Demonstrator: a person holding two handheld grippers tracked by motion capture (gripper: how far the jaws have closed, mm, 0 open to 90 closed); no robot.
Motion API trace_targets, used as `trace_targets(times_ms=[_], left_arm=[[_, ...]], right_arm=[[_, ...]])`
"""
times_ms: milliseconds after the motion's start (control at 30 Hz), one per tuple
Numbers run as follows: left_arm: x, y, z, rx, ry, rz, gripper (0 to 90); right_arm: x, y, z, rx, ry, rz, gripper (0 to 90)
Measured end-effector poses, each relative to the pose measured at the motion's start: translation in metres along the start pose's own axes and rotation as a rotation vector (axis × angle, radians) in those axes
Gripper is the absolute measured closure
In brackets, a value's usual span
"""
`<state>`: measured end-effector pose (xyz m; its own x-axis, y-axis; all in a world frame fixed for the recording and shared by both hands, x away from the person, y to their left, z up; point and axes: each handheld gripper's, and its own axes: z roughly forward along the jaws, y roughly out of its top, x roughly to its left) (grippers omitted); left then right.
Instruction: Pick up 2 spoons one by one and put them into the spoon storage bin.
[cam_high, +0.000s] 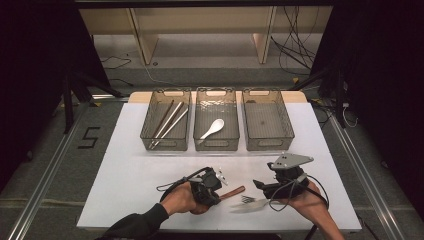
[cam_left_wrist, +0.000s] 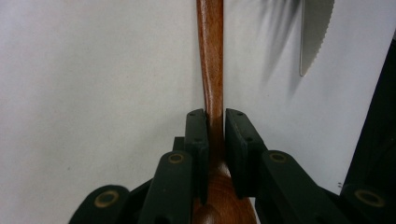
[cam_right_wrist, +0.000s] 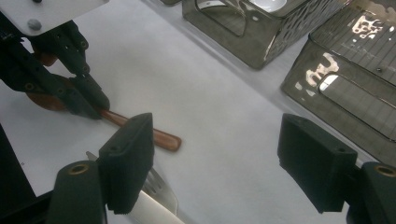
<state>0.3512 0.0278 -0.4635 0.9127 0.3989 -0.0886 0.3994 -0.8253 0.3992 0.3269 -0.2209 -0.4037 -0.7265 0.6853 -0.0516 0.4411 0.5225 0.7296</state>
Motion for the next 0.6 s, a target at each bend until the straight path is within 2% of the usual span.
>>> trace_targets(times_ms=[67,200,333,600], left_arm=[[0.0005,0.0006,0.0002,0.001,-0.004,-0.010,79.3],[0.0003,0.0012,-0.0004,0.010,0.008,-0.004,79.7],[0.0024,0.0004,-0.0015,0.014,-0.001,-0.013,80.0],[0.0089,0.0000,-0.0095,-0.005,0.000,-0.028,80.5]], right_arm=[[-0.0002,-0.0001,0.0000,0.000,-0.001,0.001,28.2],[0.0003,0.0003,0.0001,0.001,-0.001,0.000,28.2],[-0.0005,0.0001,-0.0002,-0.002,-0.003,0.003,28.2],[-0.0007,0.0001,-0.0005,-0.002,-0.004,0.003,28.2]])
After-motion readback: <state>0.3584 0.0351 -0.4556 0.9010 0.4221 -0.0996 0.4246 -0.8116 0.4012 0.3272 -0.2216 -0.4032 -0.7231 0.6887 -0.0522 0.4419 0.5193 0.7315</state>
